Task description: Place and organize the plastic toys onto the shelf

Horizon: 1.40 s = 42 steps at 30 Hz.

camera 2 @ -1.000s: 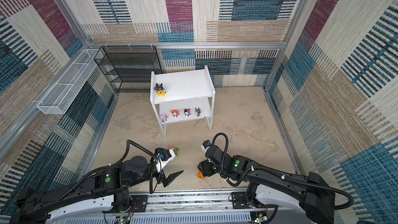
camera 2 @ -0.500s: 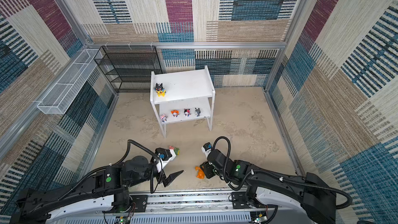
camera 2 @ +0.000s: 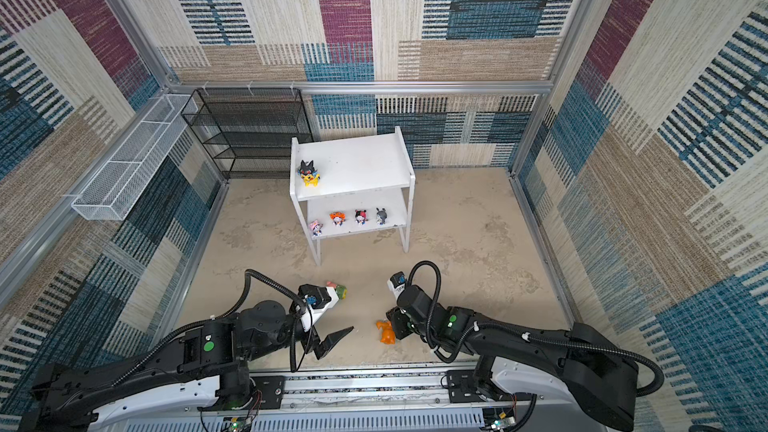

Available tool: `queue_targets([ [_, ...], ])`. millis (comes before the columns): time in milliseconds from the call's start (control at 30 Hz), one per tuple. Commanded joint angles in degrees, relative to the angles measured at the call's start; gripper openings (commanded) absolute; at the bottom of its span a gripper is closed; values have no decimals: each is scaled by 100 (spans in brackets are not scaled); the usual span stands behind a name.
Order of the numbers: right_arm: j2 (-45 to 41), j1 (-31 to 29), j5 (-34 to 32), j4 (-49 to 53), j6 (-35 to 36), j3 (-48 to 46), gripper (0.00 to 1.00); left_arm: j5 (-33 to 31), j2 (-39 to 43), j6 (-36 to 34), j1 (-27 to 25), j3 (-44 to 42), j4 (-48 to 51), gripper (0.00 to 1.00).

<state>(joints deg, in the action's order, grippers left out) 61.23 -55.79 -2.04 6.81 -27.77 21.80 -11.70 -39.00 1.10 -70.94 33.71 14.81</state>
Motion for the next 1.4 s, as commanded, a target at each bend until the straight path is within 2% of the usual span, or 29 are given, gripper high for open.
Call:
queue_targets([
  [0, -7, 168, 348, -494, 189, -56, 18, -25, -12, -6, -3, 29, -15, 99],
  [233, 298, 499, 890, -456, 358, 258, 12, -4, -32, 89, -2, -92, -24, 99],
  [300, 486, 683, 1173, -217, 255, 482, 8, 59, -153, 93, -16, -114, -21, 99],
  [433, 885, 923, 1727, 512, 206, 987, 7, -54, -504, -55, -183, -197, -114, 99],
  [567, 1211, 998, 2152, 1381, 585, 1559, 8, -600, -881, -580, -686, -286, -243, 99],
  [833, 1542, 1223, 3457, 2553, 1261, 2346, 8, -1903, -1522, -1840, -1754, -708, -1548, 99],
  [967, 1679, 1254, 4194, 2925, 1508, 2578, 8, -2092, -1790, -2247, -2003, -722, -1918, 99],
  [1067, 1764, 1257, 4546, 3081, 1653, 2654, 9, -2118, -1799, -2447, -2057, -813, -2200, 87],
  [1367, 1891, 1260, 4536, 3380, 1948, 2929, 8, -2056, -1933, -2688, -2063, -699, -2068, 39],
])
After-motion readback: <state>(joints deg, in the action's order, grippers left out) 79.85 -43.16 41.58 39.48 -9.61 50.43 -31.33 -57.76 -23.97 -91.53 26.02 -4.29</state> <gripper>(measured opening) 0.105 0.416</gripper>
